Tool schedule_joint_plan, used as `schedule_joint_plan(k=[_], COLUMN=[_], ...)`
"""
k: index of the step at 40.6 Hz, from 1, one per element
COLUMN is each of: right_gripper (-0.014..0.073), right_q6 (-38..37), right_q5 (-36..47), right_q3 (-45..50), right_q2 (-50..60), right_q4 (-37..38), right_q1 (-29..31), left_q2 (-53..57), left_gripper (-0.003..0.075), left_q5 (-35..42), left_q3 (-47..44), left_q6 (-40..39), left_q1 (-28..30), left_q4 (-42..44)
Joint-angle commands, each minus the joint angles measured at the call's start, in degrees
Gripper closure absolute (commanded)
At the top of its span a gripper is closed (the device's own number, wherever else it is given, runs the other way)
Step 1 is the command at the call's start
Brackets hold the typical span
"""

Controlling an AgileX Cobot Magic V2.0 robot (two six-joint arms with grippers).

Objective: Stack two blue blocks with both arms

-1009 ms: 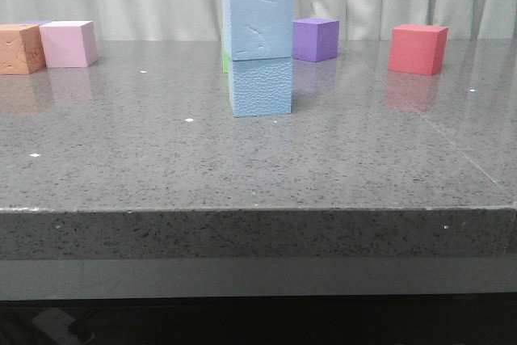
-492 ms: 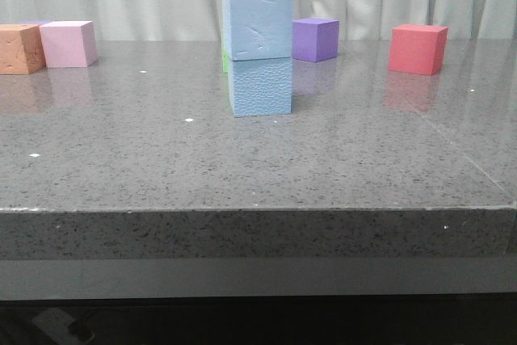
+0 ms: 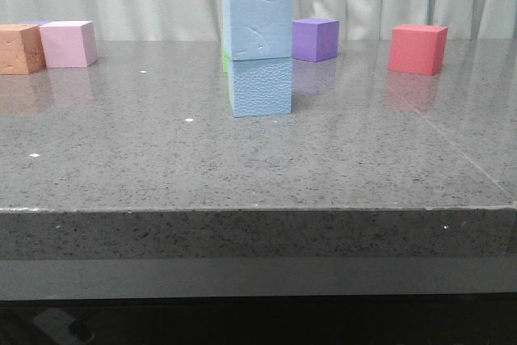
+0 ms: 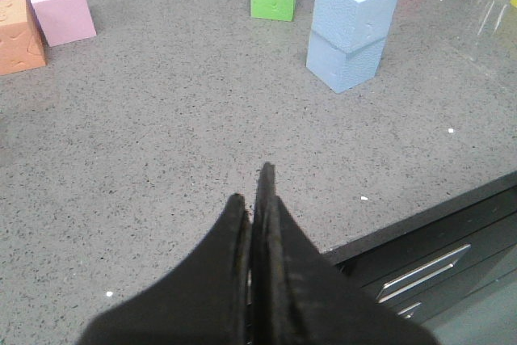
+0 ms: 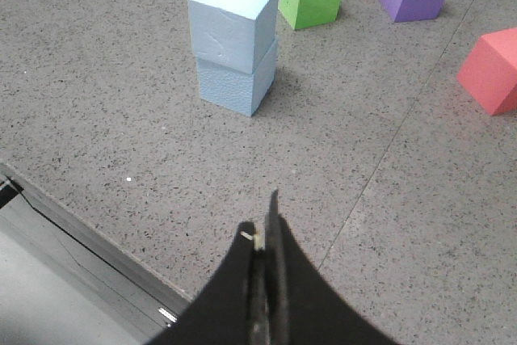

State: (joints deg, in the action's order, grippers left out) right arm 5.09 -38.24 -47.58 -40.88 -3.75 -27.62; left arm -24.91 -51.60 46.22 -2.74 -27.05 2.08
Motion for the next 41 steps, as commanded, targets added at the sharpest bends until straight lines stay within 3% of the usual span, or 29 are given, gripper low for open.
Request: schedule_joint_plan(k=[1,9,25,37,41], right_gripper=[0.0713,0.0713,0.0713,0.0713,0.0713], right_q6=[0.53,0.53,0.53,0.53,0.53], right_q5=[4.38,4.38,4.38,4.38,4.43], right_q3=[-1.38,-1.38,-1.38,-1.38,-1.38], right_q2=[0.23,0.23,0.23,0.23,0.23], right_q4=[-0.39,-0.39,-0.39,-0.39,-0.39], right_q1=[0.39,0.39,0.39,0.39,0.39], left_q2=[-0.62,3.09,16.59,26.41,26.29], left_gripper=[0.0741,0.0741,0.0741,0.0741,0.0741], left_q5=[4.98,10.43,37.65,44.65,50.8], left_q3=[1.41,-2.77,-29.97,-43.4,-46.17], left_q6=[-0.49,-0.49,-0.49,-0.49,-0.49], left_q1=[-0.18,1.64,23.26,24.9,24.9], left_q4=[-0.22,-0.37,-0.53,-3.67,-3.99])
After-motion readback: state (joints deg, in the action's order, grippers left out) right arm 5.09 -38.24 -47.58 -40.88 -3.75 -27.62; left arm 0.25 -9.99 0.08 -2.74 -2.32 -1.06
